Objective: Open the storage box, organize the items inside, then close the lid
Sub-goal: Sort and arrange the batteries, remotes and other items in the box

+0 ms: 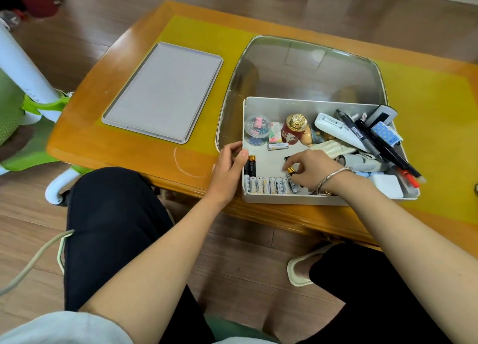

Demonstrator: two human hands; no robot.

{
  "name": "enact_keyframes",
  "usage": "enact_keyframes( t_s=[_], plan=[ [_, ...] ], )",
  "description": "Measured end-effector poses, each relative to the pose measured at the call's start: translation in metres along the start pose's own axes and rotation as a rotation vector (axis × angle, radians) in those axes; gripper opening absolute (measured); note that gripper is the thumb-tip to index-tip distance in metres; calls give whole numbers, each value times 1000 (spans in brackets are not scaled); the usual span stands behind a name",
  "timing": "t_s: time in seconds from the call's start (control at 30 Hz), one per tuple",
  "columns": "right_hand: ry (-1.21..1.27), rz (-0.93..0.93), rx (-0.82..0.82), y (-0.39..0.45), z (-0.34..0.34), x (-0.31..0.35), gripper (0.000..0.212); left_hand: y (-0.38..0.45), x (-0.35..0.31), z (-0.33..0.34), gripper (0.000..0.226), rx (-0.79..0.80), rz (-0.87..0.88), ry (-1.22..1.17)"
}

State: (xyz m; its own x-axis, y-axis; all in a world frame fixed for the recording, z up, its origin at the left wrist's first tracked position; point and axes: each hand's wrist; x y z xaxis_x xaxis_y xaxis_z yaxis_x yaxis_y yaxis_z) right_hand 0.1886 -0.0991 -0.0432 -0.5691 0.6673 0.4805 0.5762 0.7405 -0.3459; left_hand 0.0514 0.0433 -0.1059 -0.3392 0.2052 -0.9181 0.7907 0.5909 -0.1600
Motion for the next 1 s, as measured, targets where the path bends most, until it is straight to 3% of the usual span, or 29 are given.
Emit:
enact_keyframes(
  t_s=[0.07, 0.13, 0.3, 0.5, 0.8, 0.93, 1.0],
  plan=[
    [-63, 17, 4, 1, -1, -1, 23, 0, 0, 0, 78, 3, 0, -4],
    [-52, 20, -98, 3, -2, 0, 22, 0, 1, 1, 78, 1, 1, -7],
    [212, -5, -246, 21, 6, 20, 17, 1, 2, 1, 74, -6, -5, -20],
    [274, 43, -118, 37, 23, 33, 35, 1, 2, 0, 73, -4, 1, 3],
    [247, 6, -56, 39, 23, 31, 30, 1, 0, 1, 71, -13, -6, 3],
    [349, -29, 68, 26, 5, 21, 48, 0, 0, 0, 73, -6, -12, 1],
    [242, -59, 71, 17, -9, 13, 32, 0, -1, 0, 75, -5, -13, -5]
  ],
)
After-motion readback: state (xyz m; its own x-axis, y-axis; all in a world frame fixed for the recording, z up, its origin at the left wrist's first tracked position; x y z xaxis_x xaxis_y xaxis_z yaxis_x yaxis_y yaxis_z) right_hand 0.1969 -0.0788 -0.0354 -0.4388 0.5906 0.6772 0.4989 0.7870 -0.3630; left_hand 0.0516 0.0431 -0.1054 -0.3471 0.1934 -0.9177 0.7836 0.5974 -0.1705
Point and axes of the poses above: each hand's wrist, its own y-axis towards the middle knuckle, its own z-axis out of the palm, x = y × z, and after that the axes turned 14 degrees about y, right-handed
